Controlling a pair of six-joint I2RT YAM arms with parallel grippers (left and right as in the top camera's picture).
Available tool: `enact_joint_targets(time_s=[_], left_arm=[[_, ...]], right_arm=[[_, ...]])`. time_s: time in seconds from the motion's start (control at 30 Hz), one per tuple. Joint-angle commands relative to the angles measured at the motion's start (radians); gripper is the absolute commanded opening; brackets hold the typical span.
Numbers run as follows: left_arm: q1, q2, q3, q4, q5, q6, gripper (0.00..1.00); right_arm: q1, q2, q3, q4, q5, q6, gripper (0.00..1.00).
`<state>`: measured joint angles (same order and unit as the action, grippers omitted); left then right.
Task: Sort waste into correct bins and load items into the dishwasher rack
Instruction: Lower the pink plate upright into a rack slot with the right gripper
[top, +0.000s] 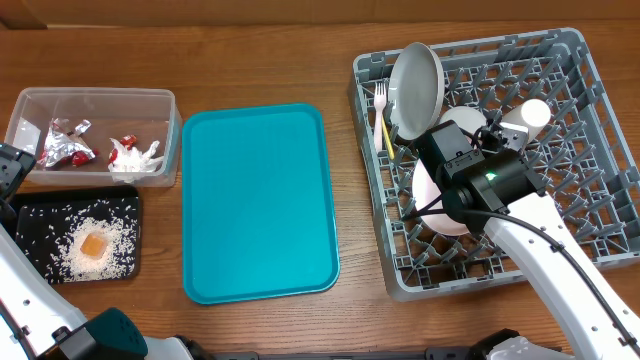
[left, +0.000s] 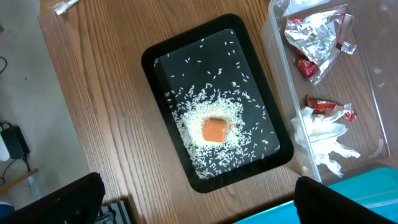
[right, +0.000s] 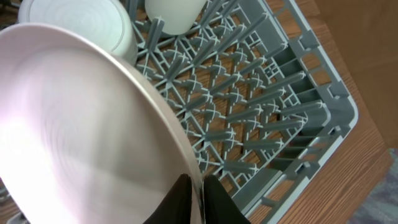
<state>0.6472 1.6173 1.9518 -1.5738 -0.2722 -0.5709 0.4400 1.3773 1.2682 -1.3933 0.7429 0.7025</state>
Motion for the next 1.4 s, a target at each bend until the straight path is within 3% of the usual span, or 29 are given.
enact_joint_targets(time_s=[0.0,0.2,0.3,0.33,0.4,0.43,0.67,0.83,0.93,1.03,1.17,1.37], left_arm=[[0.000,-0.007,0.003,0.001,0.003,-0.013,1.00],[0.000,-0.007,0.003,0.001,0.003,-0.013,1.00],[0.000,-0.007,0.003,0.001,0.003,-0.013,1.00],[0.000,-0.007,0.003,0.001,0.003,-0.013,1.00],[0.000,-0.007,0.003,0.001,0.003,-0.013,1.00],[0.000,-0.007,0.003,0.001,0.003,-0.013,1.00],[0.000,-0.007,0.003,0.001,0.003,-0.013,1.00],[0.000,-0.007,0.003,0.001,0.003,-0.013,1.00],[0.000,-0.007,0.003,0.001,0.003,-0.013,1.00],[0.000,-0.007,0.003,0.001,0.003,-0.013,1.00],[0.000,-0.007,0.003,0.001,0.003,-0.013,1.00],[0.000,-0.007,0.003,0.001,0.003,-0.013,1.00]], right_arm=[[-0.002,-0.008,0.064,0.000,-0.066,0.004,0.11],[-0.002,-0.008,0.182,-0.002,-0.213,-0.010,0.12],[-0.002,-0.008,0.253,-0.003,-0.312,-0.057,0.17],[-0.002,-0.008,0.274,-0.004,-0.344,-0.064,0.29],[-0.002,-0.008,0.323,-0.003,-0.427,-0.084,0.80],[-0.002,-0.008,0.357,-0.003,-0.475,-0.087,1.00],[-0.002,-0.010,0.449,0.003,-0.615,-0.096,1.00],[-0.002,-0.010,0.454,0.050,-0.789,-0.206,1.00],[-0.002,-0.014,0.454,0.030,-0.732,-0.175,1.00],[-0.002,-0.039,0.454,-0.081,-0.510,-0.002,1.00],[-0.002,-0.095,0.454,-0.214,-0.358,0.142,1.00],[-0.002,-0.175,0.446,-0.301,-0.392,0.103,1.00]])
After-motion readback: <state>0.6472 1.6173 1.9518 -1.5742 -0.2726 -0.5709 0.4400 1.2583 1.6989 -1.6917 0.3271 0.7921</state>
